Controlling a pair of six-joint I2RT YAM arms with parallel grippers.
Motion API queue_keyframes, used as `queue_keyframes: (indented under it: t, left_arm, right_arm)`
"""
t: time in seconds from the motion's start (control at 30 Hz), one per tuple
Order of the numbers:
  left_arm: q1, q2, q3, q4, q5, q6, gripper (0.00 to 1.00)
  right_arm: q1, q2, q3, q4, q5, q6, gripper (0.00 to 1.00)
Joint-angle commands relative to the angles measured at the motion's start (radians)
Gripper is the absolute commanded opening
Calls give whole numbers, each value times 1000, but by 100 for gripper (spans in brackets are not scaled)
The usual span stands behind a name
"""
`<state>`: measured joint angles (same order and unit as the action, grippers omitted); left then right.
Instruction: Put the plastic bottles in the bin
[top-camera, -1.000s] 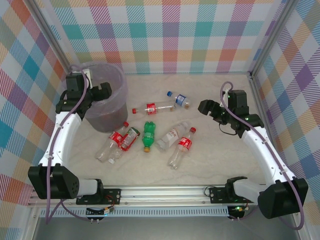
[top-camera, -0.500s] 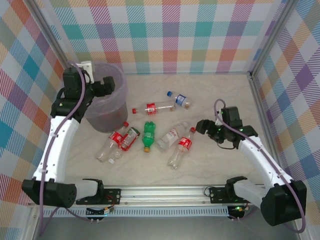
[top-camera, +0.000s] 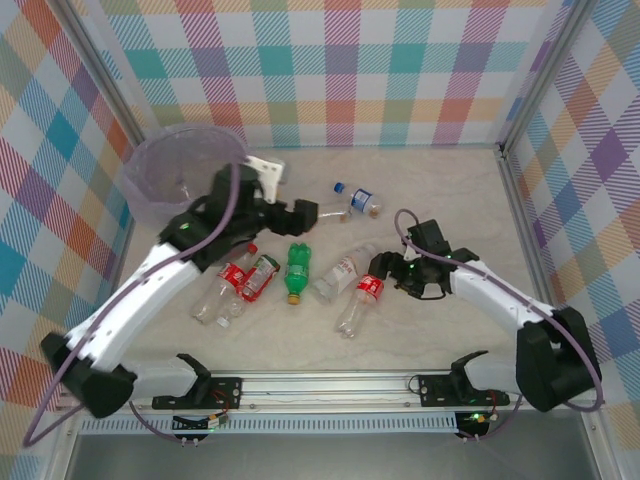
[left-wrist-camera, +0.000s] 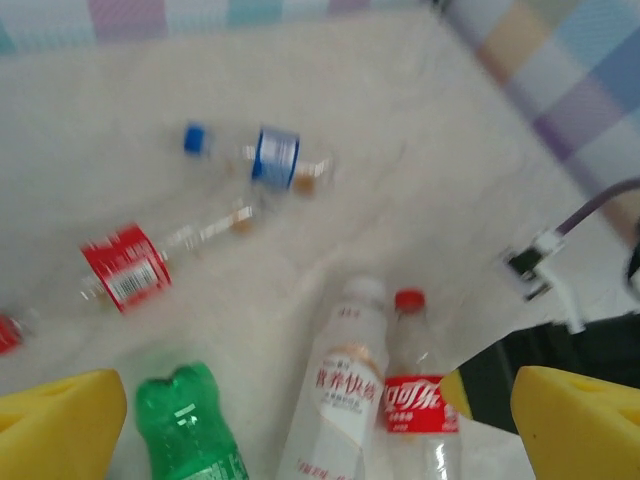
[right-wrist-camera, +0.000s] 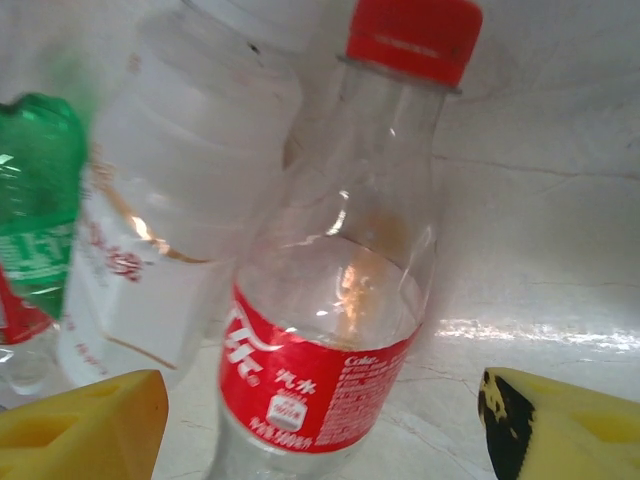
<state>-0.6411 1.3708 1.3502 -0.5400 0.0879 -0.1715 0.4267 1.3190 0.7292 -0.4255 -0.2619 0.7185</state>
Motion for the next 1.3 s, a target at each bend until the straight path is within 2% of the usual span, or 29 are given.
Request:
queue_keyframes:
  t: [0.0,0.1,0.3,0.4,0.47,0.63,0.93,1.13,1.27]
  left_arm:
    - [-29,41,-22,1,61,-13,99]
    - [-31,48,-57,29,74,-1,99]
    - [-31,123,-49,-55,81,68,100]
    - [-31,139,-76,-20,88,64,100]
    - [-30,139,-85,-13,106,71,100]
    - [-30,165,-79,-49,59,108,100]
    - [-31,168,-85,-51,68,124,100]
    - [-31,164,-61,-56,202,99,100]
    - [-36,99,-85,43,396,6,100]
  right_arm:
    - [10,20,0,55,12,25,82]
    - [10,49,-8,92,10,34,81]
    - [11,127,1,160,-2,42,81]
    - [14,168,6,201,-2,65,80]
    - [17,172,7,202,21,71,77]
    - [17,166,-14,231,46,89,65]
    - [13,25,2,52,157,30,54]
    - [-14,-116,63,-83,196,-30,53]
    - [-36,-157,178,-117,163,-140,52]
